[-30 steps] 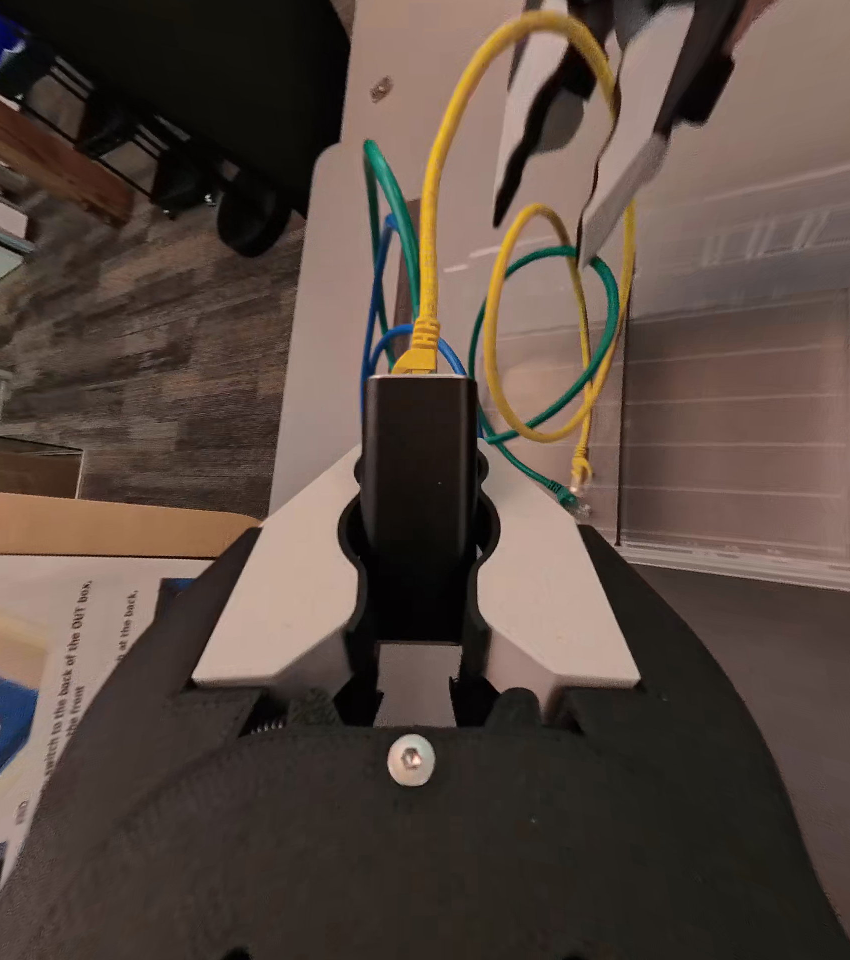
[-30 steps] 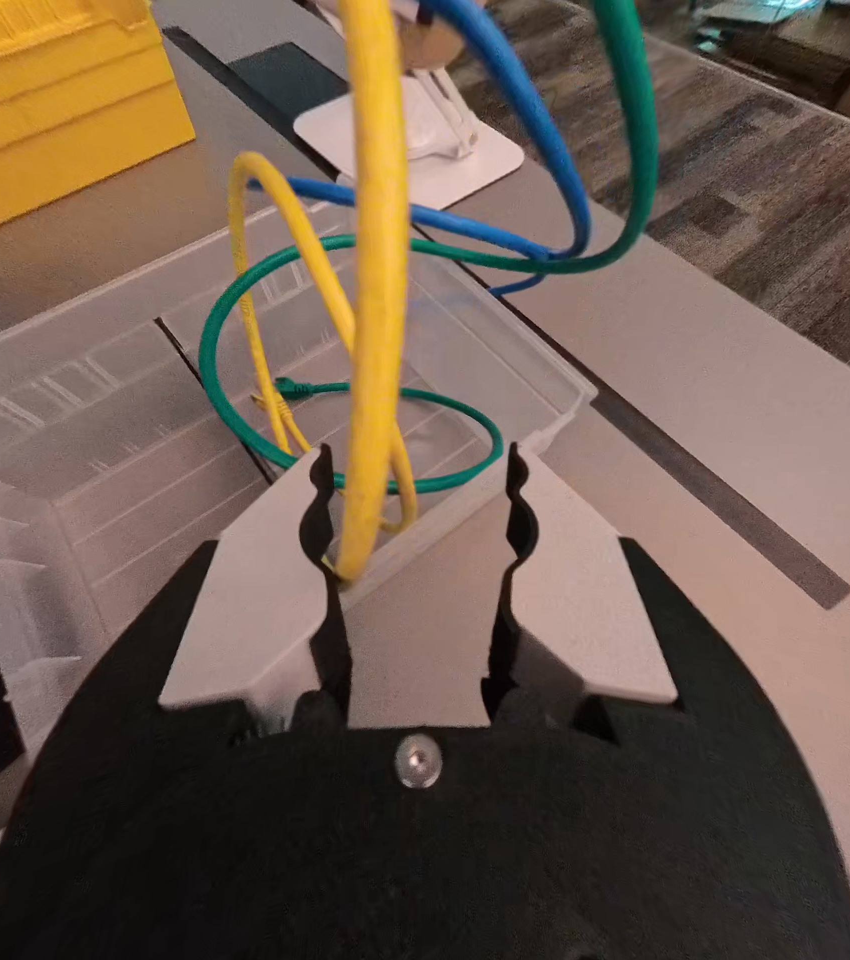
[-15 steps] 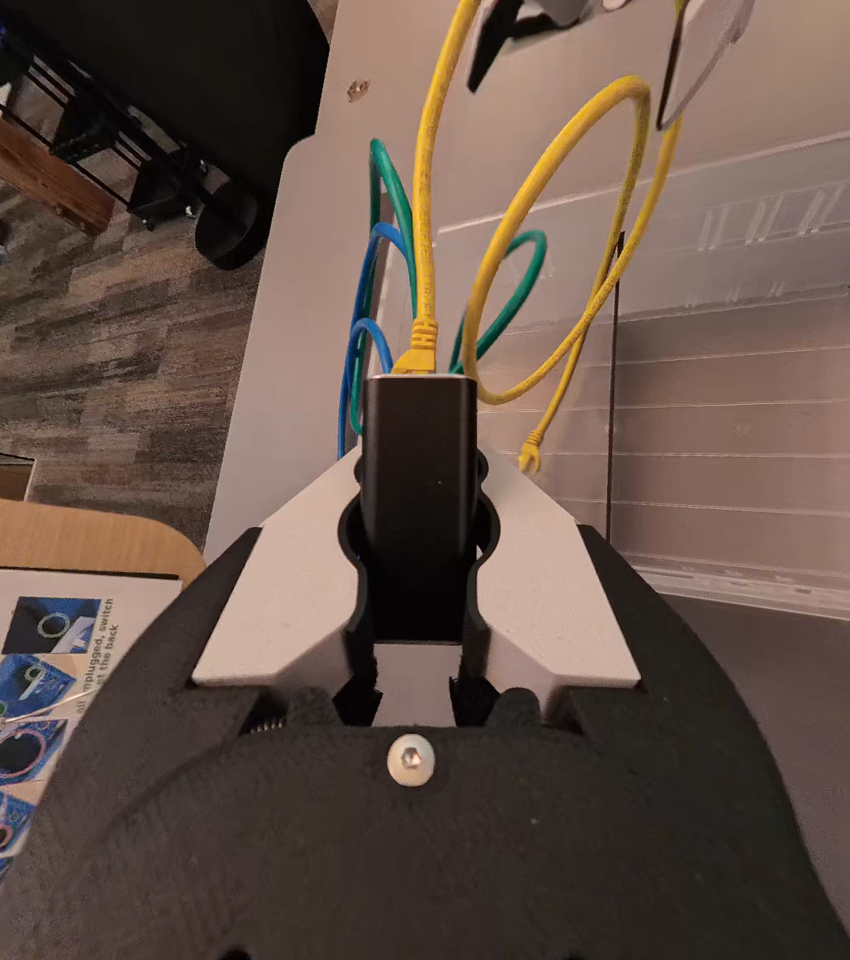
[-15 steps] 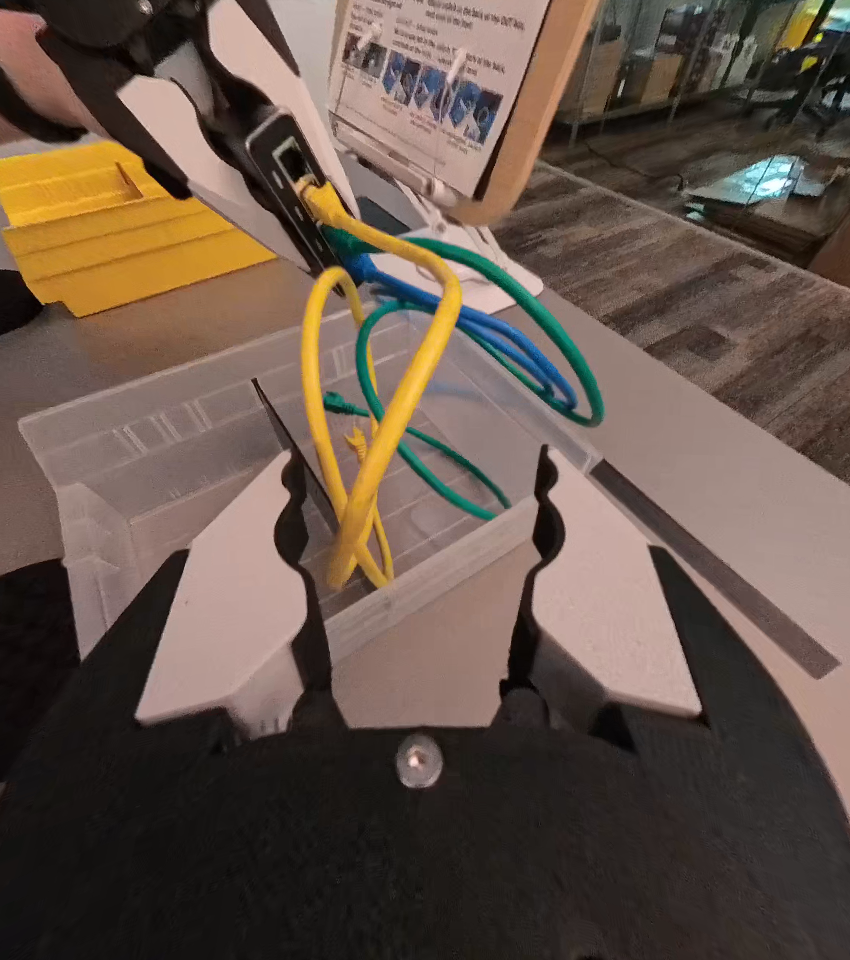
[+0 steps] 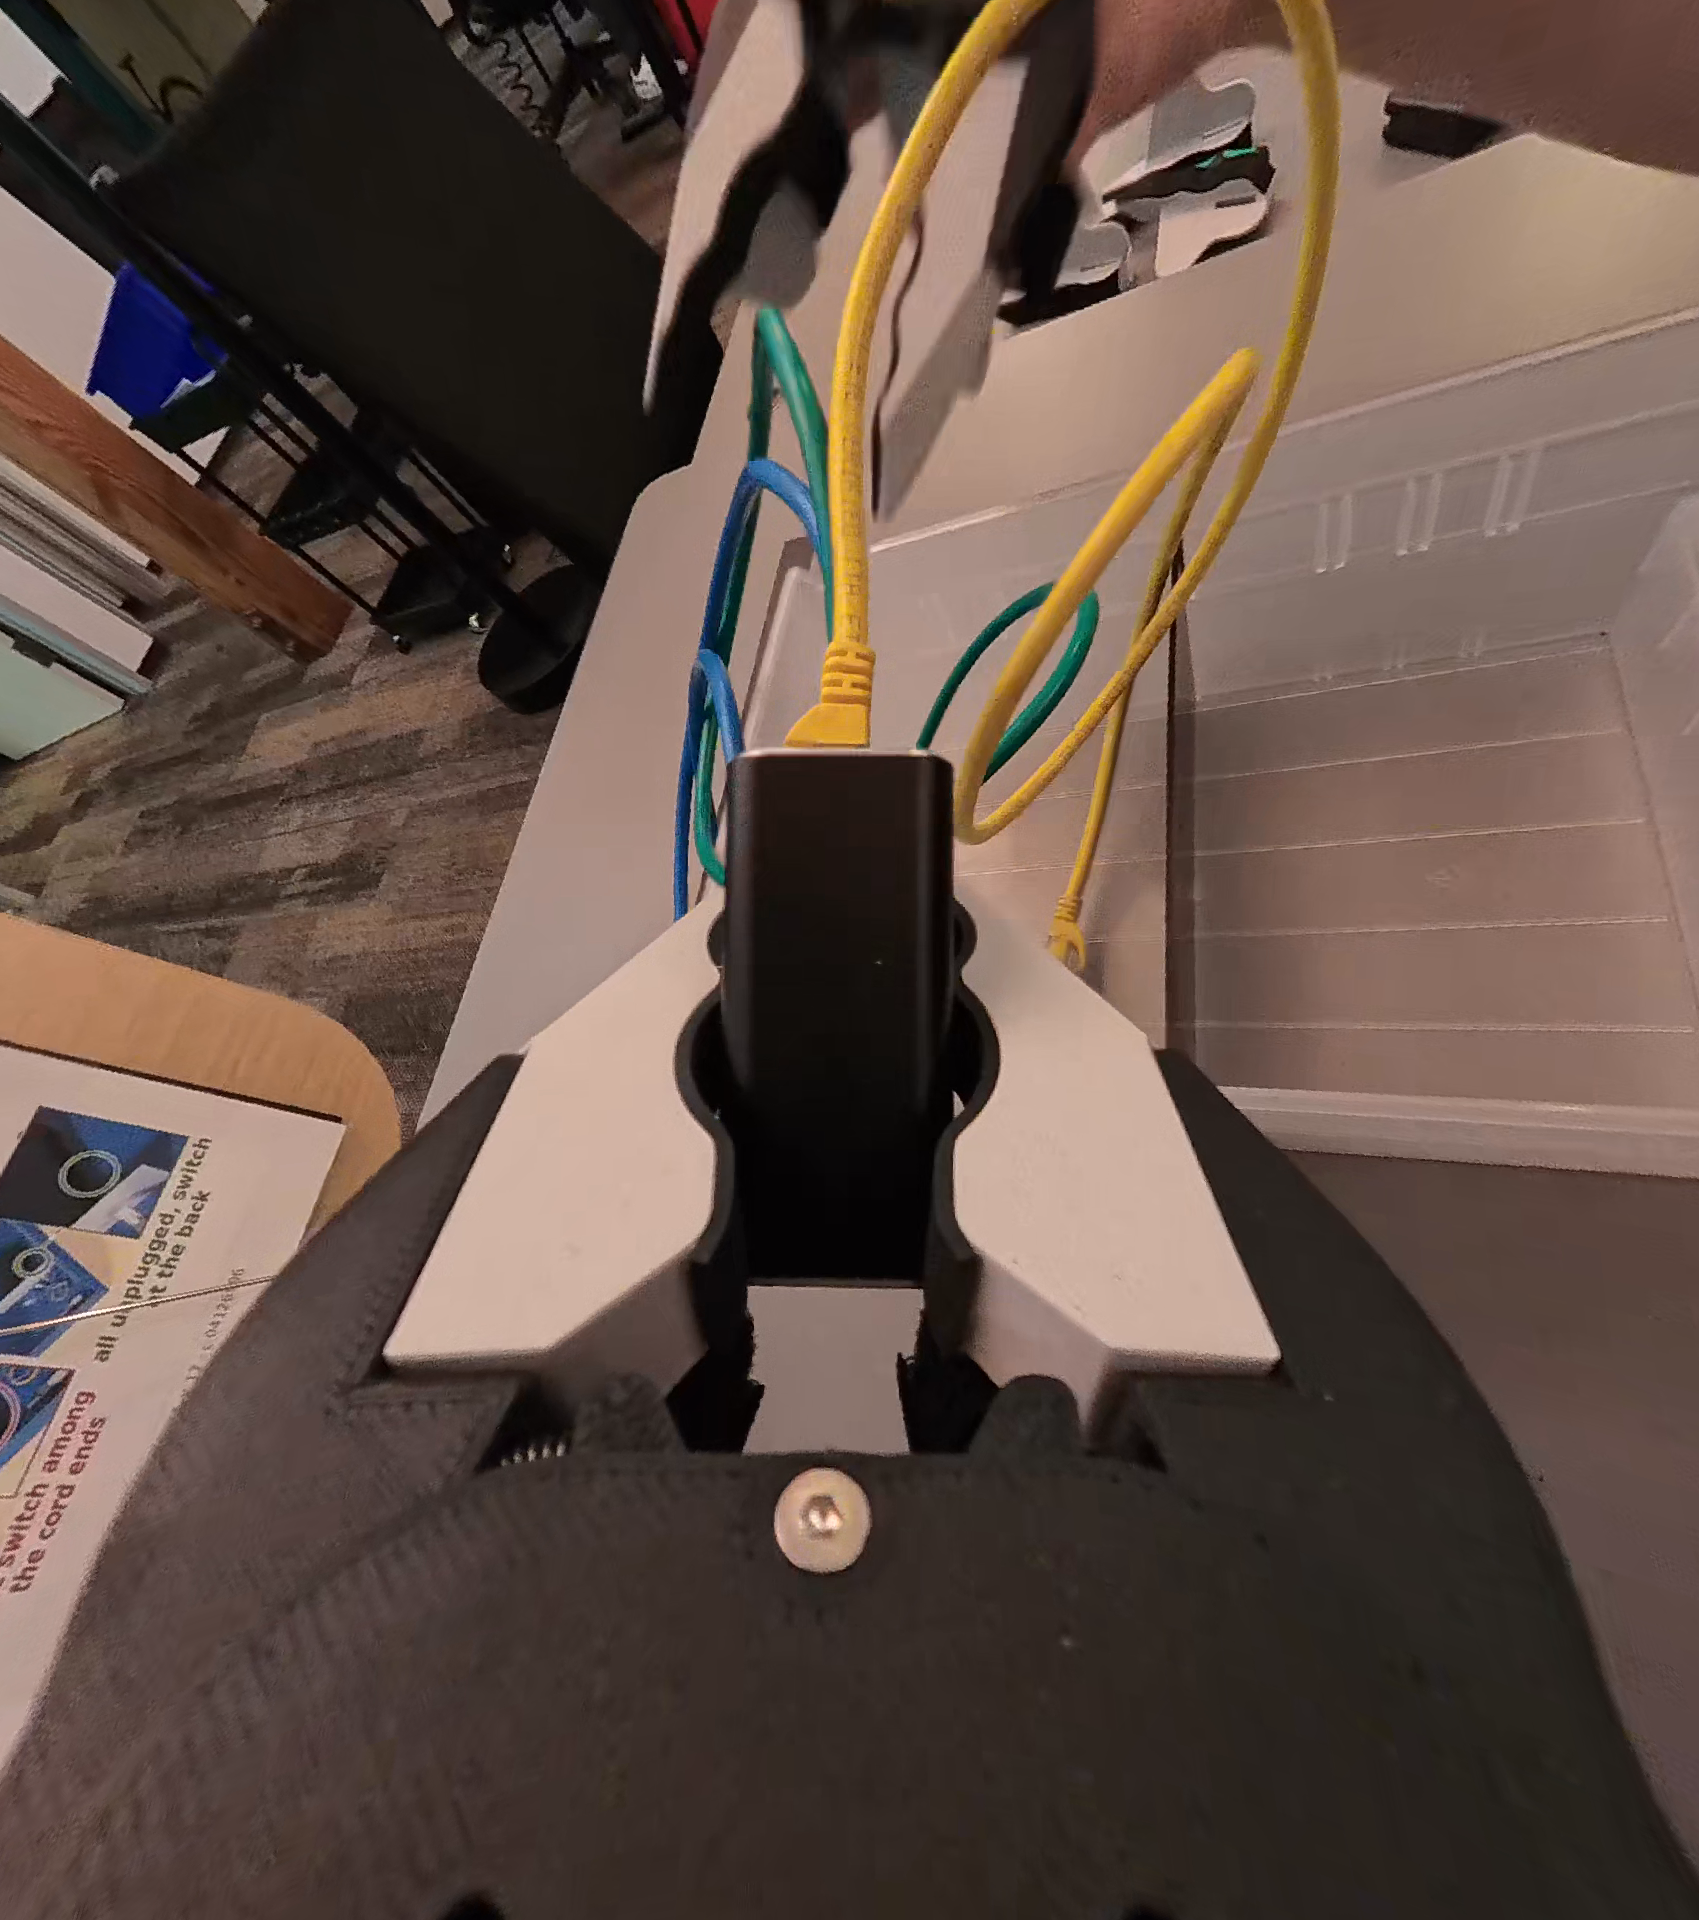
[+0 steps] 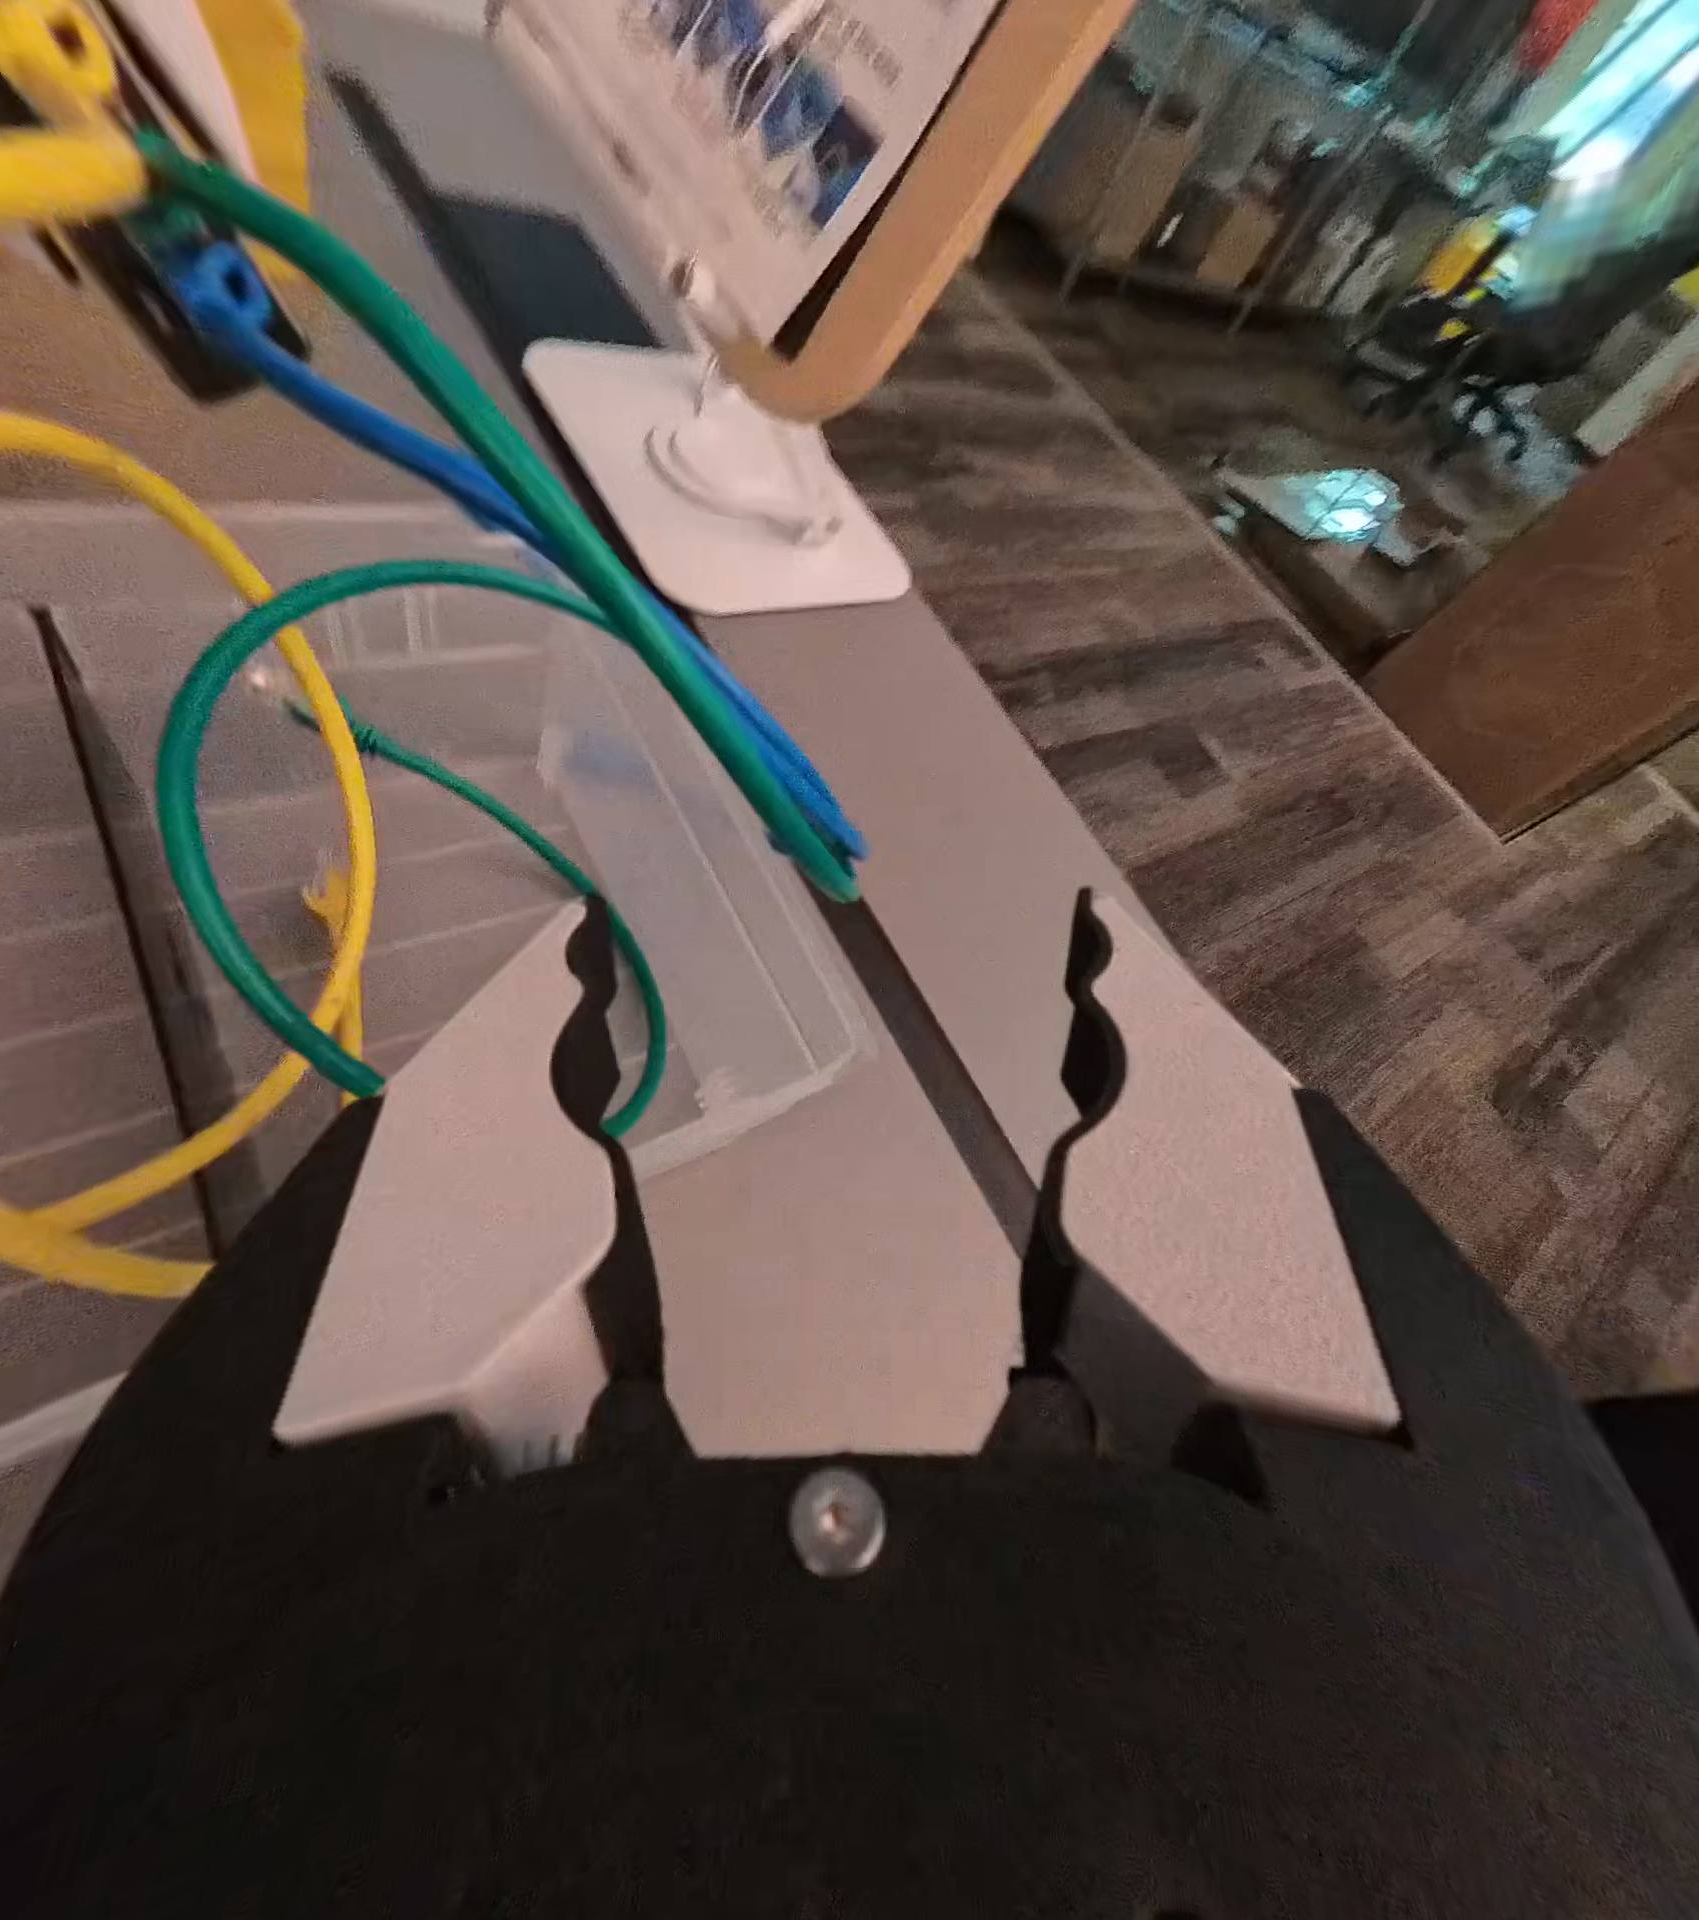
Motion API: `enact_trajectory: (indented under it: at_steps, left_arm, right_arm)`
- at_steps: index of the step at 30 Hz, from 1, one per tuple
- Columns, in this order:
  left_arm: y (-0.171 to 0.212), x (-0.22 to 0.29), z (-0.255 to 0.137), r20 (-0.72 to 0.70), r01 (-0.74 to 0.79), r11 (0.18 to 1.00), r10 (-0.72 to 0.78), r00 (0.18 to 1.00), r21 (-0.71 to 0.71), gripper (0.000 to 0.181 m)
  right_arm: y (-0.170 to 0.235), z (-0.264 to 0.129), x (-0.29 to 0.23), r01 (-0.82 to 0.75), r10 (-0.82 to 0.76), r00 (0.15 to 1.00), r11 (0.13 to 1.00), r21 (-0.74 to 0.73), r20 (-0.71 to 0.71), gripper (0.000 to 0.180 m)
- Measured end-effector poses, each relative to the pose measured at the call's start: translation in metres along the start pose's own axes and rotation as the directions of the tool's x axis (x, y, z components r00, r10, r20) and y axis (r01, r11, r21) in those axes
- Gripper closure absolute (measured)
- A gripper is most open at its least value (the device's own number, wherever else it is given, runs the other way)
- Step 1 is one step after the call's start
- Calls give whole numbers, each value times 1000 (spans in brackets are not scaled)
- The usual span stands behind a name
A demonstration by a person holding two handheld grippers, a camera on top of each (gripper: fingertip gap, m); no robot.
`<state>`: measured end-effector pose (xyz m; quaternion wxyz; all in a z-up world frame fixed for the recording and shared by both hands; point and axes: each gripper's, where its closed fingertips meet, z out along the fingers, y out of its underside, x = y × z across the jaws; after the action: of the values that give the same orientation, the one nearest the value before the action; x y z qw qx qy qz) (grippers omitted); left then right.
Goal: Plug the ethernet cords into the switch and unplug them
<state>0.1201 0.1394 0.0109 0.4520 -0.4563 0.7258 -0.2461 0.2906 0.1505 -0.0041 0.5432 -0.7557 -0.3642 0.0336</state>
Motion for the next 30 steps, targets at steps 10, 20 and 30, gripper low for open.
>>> enact_trajectory:
  at_steps: [10,20,30]
  left_arm:
    - [0,1,-6,1,32,997,-32,999,74,148]
    - [-31,7,-30,102,-32,982,14,995,186,148]
    - [-30,17,-30,174,-91,985,65,983,146,148]
  right_arm:
    - [0,84,-21,-107,107,943,994,-18,314,162]
    - [-77,33,1,77,-72,990,996,-45,121,175]
    - [-110,13,14,428,-429,868,902,-62,-249,176]
